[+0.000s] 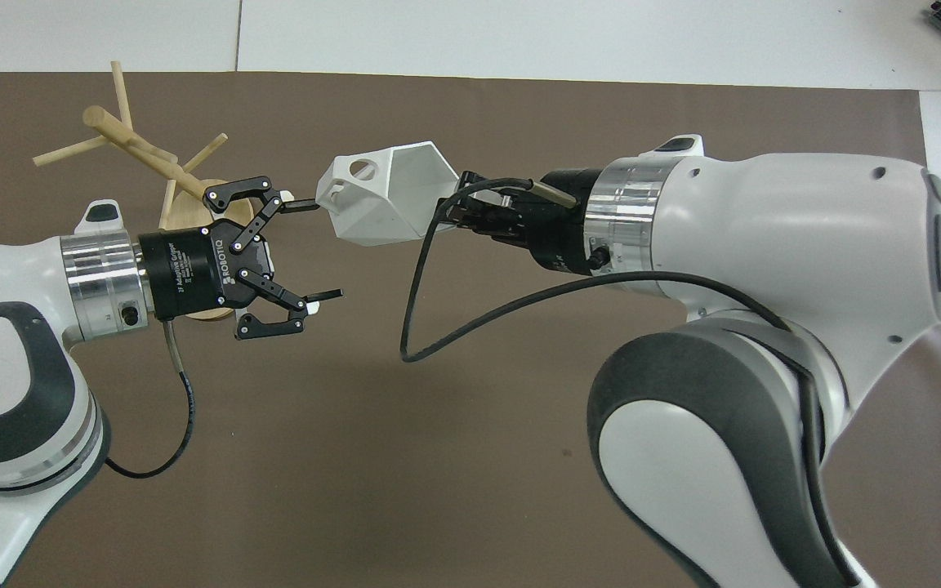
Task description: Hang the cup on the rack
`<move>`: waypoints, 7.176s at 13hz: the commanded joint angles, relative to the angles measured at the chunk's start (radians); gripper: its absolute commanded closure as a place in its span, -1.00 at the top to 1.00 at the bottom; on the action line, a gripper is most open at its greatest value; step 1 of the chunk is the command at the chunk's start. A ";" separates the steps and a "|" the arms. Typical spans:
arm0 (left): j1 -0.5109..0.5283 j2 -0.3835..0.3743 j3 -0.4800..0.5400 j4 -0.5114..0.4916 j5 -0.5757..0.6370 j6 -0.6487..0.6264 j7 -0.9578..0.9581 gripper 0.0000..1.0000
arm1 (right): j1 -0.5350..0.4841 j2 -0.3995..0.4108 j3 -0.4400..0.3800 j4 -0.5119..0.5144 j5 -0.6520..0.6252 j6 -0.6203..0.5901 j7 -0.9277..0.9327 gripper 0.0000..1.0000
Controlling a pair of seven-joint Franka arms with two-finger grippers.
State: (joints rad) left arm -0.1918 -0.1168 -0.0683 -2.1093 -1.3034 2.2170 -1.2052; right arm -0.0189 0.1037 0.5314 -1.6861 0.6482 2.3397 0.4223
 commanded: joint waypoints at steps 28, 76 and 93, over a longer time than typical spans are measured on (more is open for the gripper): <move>-0.015 -0.006 0.004 0.012 0.033 0.041 -0.143 -1.00 | -0.018 0.037 0.047 -0.006 0.005 0.043 -0.062 0.78; 0.078 0.164 0.004 -0.047 0.326 0.604 -0.838 -1.00 | -0.012 -0.133 -0.639 0.051 -0.639 -0.715 -0.725 1.00; 0.081 0.166 0.007 -0.052 0.326 0.627 -0.838 -1.00 | -0.010 -0.150 -0.597 0.051 -0.642 -0.720 -0.573 1.00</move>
State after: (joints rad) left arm -0.1143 0.0387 -0.0601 -2.1746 -0.9901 2.8288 -2.0216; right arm -0.0289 -0.0315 -0.0652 -1.6238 0.0249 1.6124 -0.1758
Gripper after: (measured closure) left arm 0.229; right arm 0.000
